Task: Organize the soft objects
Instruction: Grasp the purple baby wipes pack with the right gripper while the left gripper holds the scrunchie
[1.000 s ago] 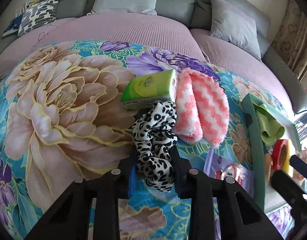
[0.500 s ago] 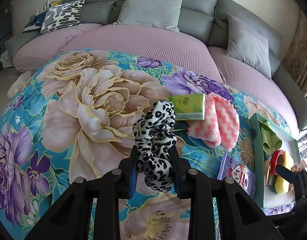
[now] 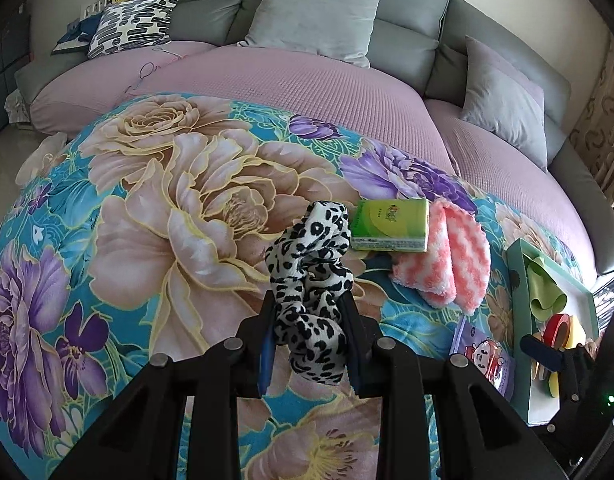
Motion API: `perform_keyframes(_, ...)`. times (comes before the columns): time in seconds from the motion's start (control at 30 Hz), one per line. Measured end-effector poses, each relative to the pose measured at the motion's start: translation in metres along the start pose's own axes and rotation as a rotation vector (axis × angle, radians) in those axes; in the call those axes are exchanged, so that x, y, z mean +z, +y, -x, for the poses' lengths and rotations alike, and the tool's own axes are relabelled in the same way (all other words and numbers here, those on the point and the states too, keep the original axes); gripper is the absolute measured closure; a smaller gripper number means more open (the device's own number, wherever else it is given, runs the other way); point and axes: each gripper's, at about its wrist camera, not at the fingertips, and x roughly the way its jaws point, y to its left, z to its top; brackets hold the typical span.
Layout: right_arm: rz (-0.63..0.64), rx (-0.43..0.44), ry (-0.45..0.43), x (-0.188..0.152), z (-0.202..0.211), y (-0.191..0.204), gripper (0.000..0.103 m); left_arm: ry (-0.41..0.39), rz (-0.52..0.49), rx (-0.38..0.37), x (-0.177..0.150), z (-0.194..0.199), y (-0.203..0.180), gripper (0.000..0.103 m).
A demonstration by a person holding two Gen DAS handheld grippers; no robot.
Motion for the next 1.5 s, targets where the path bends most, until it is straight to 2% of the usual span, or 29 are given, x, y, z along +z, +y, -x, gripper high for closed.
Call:
perform_keyframes(0.1,-0.016,0.022,-0.006,0.000,-0.001,-0.002,0.004,0.005,-0.001,0.000,0.000,-0.001,0.000,0.073)
perform_keyframes(0.23,-0.078,0.056,-0.014,0.000,-0.002,-0.013,0.016,0.007,0.000,0.000,0.000,-0.002,0.000,0.073)
perform_keyframes(0.43,-0.131,0.065,-0.026,0.003,-0.001,-0.018,0.019,0.007,0.000,0.000,0.001,-0.002,0.000,0.073)
perform_keyframes(0.53,-0.201,0.113,-0.026,0.006,-0.002,-0.022,0.029,0.010,-0.003,0.000,0.000,-0.003,0.001,0.073)
perform_keyframes(0.73,-0.272,0.181,0.020,0.009,-0.004,-0.019,0.029,0.012,-0.011,0.013,0.000,-0.002,0.000,0.073)
perform_keyframes(1.07,-0.311,0.285,0.020,0.003,0.007,-0.013,0.029,0.023,-0.020,0.046,-0.001,-0.002,0.002,0.072)
perform_keyframes(1.5,-0.230,0.166,0.021,0.006,0.000,-0.002,0.033,0.080,-0.028,0.056,-0.008,-0.021,0.004,0.072)
